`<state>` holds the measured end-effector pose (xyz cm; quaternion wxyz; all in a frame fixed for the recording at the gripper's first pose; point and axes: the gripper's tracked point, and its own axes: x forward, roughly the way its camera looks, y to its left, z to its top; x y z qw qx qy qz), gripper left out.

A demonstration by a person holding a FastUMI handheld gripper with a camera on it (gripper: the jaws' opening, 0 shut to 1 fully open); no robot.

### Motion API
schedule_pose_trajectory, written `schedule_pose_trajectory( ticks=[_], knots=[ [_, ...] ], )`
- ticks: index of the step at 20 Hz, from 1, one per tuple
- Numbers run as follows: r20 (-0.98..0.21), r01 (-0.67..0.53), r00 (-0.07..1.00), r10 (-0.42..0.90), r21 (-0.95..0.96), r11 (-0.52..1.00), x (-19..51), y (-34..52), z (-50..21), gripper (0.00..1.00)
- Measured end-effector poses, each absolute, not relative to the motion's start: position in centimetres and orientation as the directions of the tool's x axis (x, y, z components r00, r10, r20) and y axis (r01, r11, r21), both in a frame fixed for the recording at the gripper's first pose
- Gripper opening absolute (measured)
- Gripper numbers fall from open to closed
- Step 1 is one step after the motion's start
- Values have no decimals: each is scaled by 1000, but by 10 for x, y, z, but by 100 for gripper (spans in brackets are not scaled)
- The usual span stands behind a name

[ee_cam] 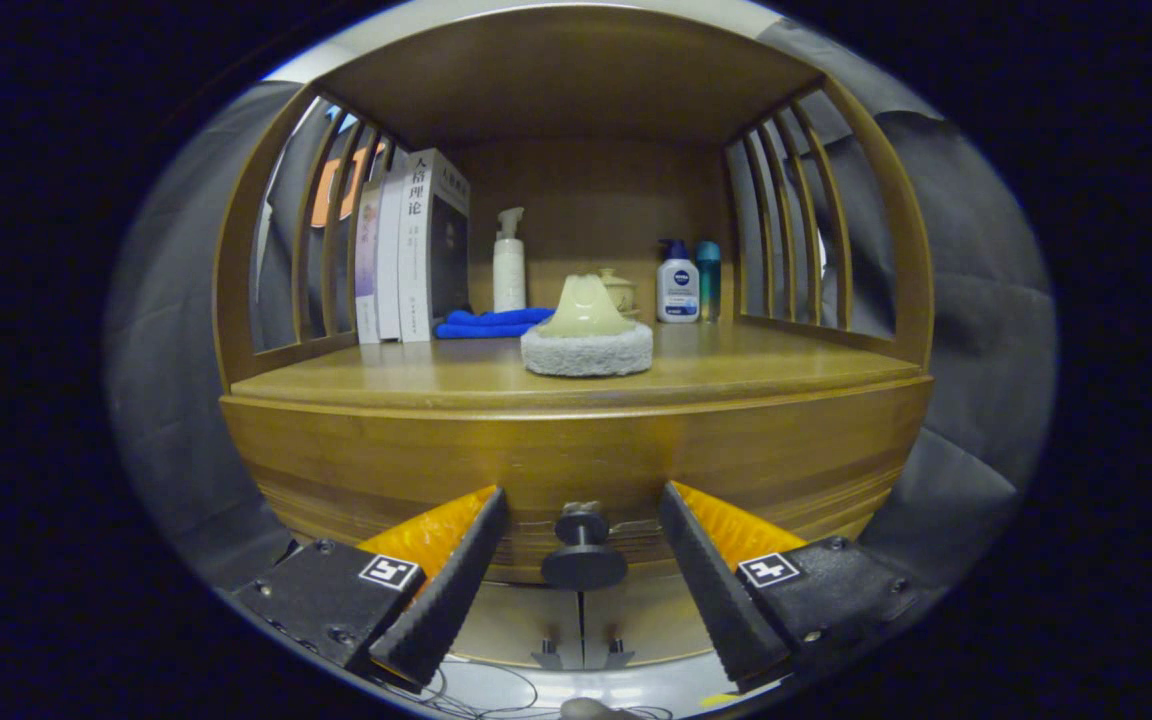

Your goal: Pull open the drawer, take out the items inside it, and place them on the countertop above the cabinet.

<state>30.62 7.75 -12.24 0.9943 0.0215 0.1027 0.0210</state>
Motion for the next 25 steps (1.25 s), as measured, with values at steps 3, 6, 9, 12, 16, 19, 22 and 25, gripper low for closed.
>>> schedule_pose_trajectory(
  ticks=[3,6,9,12,16,19,22,25],
  knots=[
    [-178,-59,982,65,39,997,270,75,-104,100],
    [-157,-72,984,80,52,996,213,65,-93,100],
    [-145,-84,985,94,76,994,151,51,-80,100],
    [-128,-66,989,74,68,995,91,25,-67,100],
    [-102,-38,994,44,58,998,35,-7,-42,100],
    [-74,-5,997,7,31,999,7,-30,-26,100],
    [-62,-4,998,7,38,999,-14,-37,-24,100],
    [-57,19,998,-18,15,1000,-23,-49,-28,100]
  ],
)
